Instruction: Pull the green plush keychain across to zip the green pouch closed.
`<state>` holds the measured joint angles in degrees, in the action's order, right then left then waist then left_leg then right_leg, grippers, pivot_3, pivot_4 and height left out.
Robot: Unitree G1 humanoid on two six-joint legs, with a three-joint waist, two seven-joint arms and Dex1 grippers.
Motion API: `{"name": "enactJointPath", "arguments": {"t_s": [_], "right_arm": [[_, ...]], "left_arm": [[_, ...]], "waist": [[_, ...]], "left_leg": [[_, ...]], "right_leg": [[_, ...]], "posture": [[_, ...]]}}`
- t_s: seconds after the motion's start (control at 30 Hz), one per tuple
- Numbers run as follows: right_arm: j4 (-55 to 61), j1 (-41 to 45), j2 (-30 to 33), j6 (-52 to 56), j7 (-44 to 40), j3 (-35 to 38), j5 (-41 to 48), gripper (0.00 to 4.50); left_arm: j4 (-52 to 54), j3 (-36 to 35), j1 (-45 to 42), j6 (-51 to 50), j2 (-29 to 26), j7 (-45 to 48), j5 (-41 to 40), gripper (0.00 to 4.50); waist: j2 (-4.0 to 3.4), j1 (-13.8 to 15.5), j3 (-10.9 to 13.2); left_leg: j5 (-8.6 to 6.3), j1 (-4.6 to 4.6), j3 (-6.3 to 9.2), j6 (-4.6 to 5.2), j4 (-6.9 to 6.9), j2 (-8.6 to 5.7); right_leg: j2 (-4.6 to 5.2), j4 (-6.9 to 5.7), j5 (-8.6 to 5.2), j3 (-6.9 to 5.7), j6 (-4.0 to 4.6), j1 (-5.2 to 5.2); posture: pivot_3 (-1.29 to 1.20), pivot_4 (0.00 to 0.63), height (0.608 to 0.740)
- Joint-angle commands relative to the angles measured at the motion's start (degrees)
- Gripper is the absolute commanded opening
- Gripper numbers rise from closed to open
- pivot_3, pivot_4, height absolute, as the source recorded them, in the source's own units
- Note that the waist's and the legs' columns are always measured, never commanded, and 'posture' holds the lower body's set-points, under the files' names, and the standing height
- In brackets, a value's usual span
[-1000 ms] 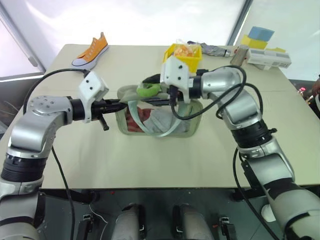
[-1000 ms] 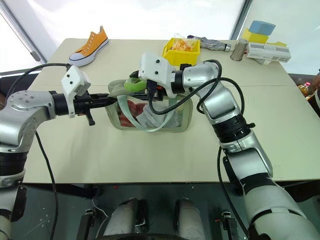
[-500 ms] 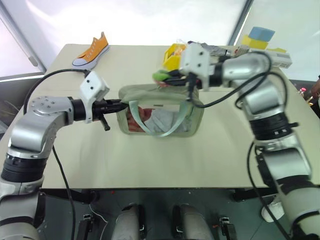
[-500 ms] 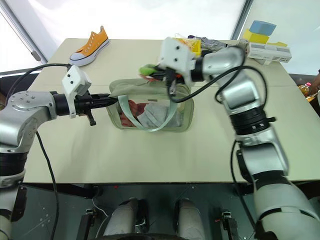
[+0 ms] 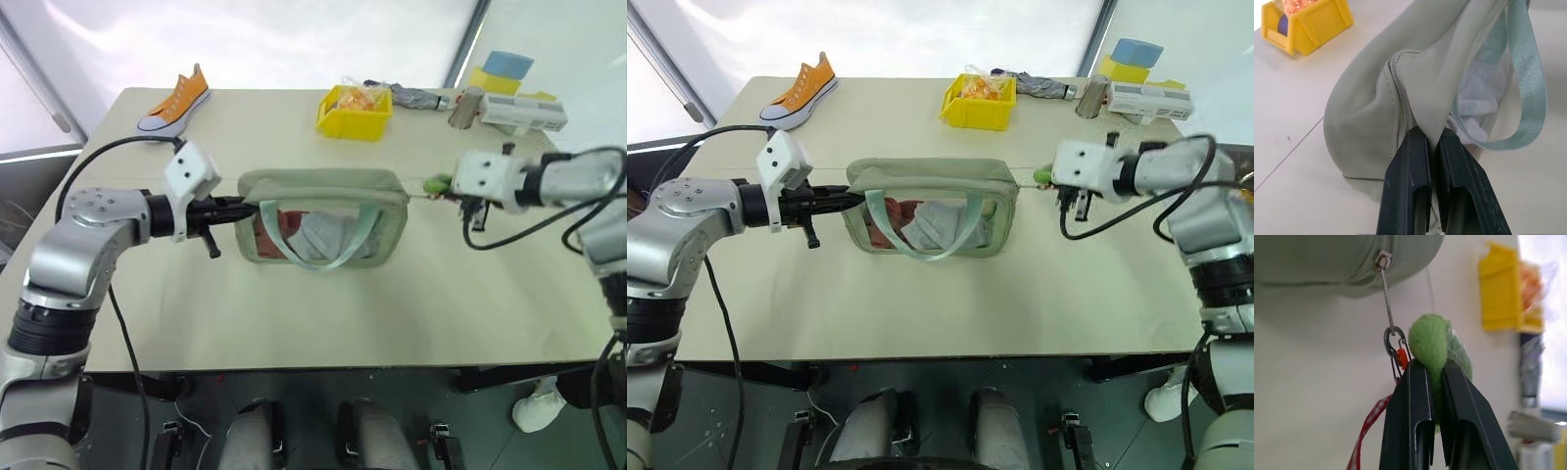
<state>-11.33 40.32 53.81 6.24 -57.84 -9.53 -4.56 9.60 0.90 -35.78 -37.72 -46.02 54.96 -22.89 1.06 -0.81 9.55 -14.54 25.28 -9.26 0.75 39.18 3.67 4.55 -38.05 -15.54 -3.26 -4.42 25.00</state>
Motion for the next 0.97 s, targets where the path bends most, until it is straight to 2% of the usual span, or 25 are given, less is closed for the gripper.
{"name": "enactJointPath", "arguments": {"t_s": [0.03,0.27,0.37,0.43,0.57,0.7,0.77,0.87,0.97], "right_arm": [[1.4,-4.69,-3.44,3.0,2.32,1.04,1.36,0.07],[8.8,-10.08,-10.19,11.5,0.83,-0.01,6.0,0.07],[7.51,-7.81,-10.11,12.03,0.46,1.28,6.69,0.07],[5.24,-3.51,-8.92,12.93,-0.28,3.67,8.03,0.74],[3.29,4.86,-3.02,16.48,-7.4,6.94,12.15,2.55],[3.53,9.37,2.29,20.27,-14.63,7.28,15.37,4.49],[6.42,10.57,4.22,26.18,-18.43,7.93,19.41,4.5],[11.54,10.59,5.32,34.07,-20.52,8.73,24.37,4.5],[15.24,9.25,5.21,36.7,-19.21,9.14,25.85,4.5]], "left_arm": [[-0.22,-0.41,-0.27,1.19,-0.9,0.15,1.09,0.0],[0.35,-0.46,-0.01,0.8,-1.12,0.04,0.63,0.0],[1.16,-0.58,0.58,0.65,-1.12,-0.4,0.64,0.0],[1.35,-1.38,0.77,0.57,-1.52,0.01,-0.02,0.0],[-1.13,-4.48,-1.68,-1.29,-2.93,1.53,-2.78,1.47],[-4.77,-6.55,-4.03,-2.08,-5.78,4.17,-4.53,3.47],[-7.57,-7.2,-6.54,-3.78,-7.91,6.14,-5.43,4.44],[-10.11,-7.16,-9.2,-4.57,-9.46,8.16,-6.15,4.49],[-11.39,-6.06,-9.73,-2.85,-9.46,8.41,-4.73,4.49]], "waist": [[-0.01,0.04,-0.01],[-0.01,0.05,-0.01],[-0.01,0.05,-0.01],[-0.02,-0.07,0.0],[-0.07,0.01,0.06],[-0.1,0.1,0.09],[-0.06,0.08,0.06],[-0.08,0.04,0.06],[-0.08,0.03,0.06]], "left_leg": [[0.0,-0.04,-0.01,0.0,0.0,-0.01],[0.0,-0.1,0.06,0.0,0.0,0.0],[0.0,-0.11,0.08,0.0,0.0,-0.01],[0.0,-0.12,0.07,0.0,0.0,-0.01],[0.0,-0.11,0.06,0.01,-0.06,0.0],[-0.01,-0.04,0.07,0.01,-0.05,0.02],[-0.02,-0.05,0.07,0.02,-0.04,0.03],[-0.02,-0.05,0.08,0.03,-0.03,0.03],[-0.02,-0.04,0.08,0.03,-0.04,0.03]], "right_leg": [[0.01,0.0,0.0,0.0,0.0,-0.04],[0.01,0.02,0.0,-0.01,-0.01,-0.14],[0.0,0.02,0.0,-0.01,-0.01,-0.16],[0.0,0.02,0.0,-0.01,-0.01,-0.17],[0.0,0.04,-0.01,-0.01,0.0,-0.11],[0.0,0.07,-0.01,-0.02,0.0,-0.05],[0.01,0.08,-0.01,-0.02,0.0,-0.09],[0.01,0.07,-0.01,-0.02,0.0,-0.1],[0.01,0.04,-0.01,-0.02,0.0,-0.05]], "posture": [[0.0,0.15,0.74],[0.0,0.15,0.74],[0.0,0.15,0.74],[0.0,0.15,0.74],[0.0,0.15,0.74],[0.0,0.15,0.74],[0.0,0.15,0.74],[0.0,0.15,0.74],[0.0,0.15,0.74]]}}
